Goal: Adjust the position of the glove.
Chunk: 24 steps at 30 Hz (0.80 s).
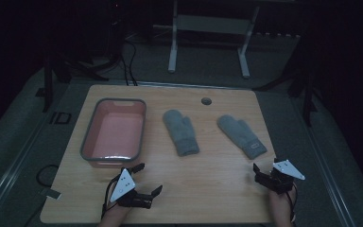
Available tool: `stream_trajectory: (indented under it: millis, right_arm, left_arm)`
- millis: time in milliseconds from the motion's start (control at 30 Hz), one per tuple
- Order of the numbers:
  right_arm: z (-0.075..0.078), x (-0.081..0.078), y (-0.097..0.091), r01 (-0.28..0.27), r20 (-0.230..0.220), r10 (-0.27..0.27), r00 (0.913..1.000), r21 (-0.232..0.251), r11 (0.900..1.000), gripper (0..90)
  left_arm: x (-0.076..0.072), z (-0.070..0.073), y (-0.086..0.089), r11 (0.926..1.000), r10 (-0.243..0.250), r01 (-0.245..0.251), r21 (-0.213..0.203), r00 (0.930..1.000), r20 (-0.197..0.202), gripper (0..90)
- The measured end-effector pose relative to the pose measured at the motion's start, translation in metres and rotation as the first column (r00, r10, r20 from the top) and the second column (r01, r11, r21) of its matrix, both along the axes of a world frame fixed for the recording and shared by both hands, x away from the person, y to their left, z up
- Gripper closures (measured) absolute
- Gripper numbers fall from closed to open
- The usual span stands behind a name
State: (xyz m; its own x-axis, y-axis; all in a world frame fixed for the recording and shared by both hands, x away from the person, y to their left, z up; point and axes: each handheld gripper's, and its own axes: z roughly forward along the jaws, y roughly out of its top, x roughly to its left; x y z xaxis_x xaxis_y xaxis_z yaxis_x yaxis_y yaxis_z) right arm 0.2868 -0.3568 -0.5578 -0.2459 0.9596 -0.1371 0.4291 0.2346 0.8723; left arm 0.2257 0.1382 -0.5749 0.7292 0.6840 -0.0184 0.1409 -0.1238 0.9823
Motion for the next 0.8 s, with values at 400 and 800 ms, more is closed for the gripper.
stream_trajectory:
  millis: [400, 800]
  right_arm:
    - [0.039, 0.009, -0.003, -0.112, -0.113, 0.123, 0.9860, 0.099, 0.9888, 13.4]
    - [0.068, 0.030, 0.033, -0.235, -0.123, 0.248, 0.9609, 0.111, 0.9656, 11.9]
  left_arm:
    - [0.000, 0.000, 0.001, 1.0000, 0.002, -0.002, -0.010, 1.0000, 0.005, 1.6]
    - [0.000, 0.000, 0.001, 0.9999, 0.002, -0.002, -0.014, 1.0000, 0.003, 1.7]
